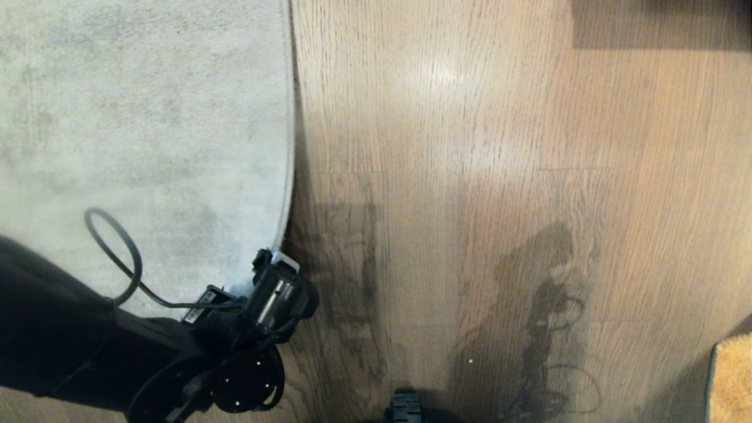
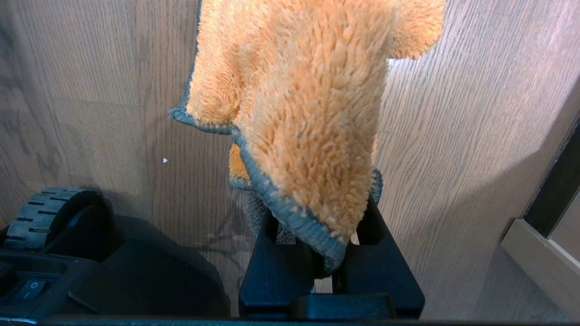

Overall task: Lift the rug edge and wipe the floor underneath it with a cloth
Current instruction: Lift up the carpet

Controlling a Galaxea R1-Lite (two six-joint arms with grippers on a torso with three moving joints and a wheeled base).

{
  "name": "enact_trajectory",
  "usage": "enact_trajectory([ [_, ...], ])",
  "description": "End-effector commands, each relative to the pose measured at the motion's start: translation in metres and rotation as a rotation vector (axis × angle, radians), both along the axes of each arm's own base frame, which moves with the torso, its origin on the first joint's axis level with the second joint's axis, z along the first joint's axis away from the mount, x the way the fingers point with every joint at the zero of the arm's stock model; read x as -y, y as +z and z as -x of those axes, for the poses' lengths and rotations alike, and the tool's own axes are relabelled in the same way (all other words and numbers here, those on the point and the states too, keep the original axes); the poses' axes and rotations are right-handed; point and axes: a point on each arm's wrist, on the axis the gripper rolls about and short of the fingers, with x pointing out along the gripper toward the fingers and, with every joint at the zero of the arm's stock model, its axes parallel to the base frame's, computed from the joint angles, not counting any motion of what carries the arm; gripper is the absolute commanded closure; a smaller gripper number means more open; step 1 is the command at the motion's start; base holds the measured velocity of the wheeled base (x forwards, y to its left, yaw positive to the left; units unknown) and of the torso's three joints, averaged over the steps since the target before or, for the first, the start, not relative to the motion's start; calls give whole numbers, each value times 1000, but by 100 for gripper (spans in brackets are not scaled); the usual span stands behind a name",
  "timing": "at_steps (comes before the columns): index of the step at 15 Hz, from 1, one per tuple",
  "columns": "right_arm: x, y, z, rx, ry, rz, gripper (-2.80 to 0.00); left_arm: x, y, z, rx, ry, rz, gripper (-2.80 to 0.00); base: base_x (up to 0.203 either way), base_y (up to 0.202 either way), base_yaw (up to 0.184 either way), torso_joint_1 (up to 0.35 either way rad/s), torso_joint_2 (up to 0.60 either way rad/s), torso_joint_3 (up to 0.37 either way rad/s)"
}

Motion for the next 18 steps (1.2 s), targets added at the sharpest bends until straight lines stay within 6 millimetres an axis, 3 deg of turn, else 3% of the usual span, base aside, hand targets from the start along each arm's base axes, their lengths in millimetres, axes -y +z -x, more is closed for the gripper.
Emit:
enact_trajectory([
  [1,0,0,0,-1,1,1,0,-5,8,4,23,8,15,0,0,0,0,0,0,0],
  [11,0,0,0,-1,1,1,0,-23,43,26,117,5,94,0,0,0,0,0,0,0],
  [18,0,0,0,-1,1,1,0,-47,71,25,110,-25,124,0,0,0,0,0,0,0],
])
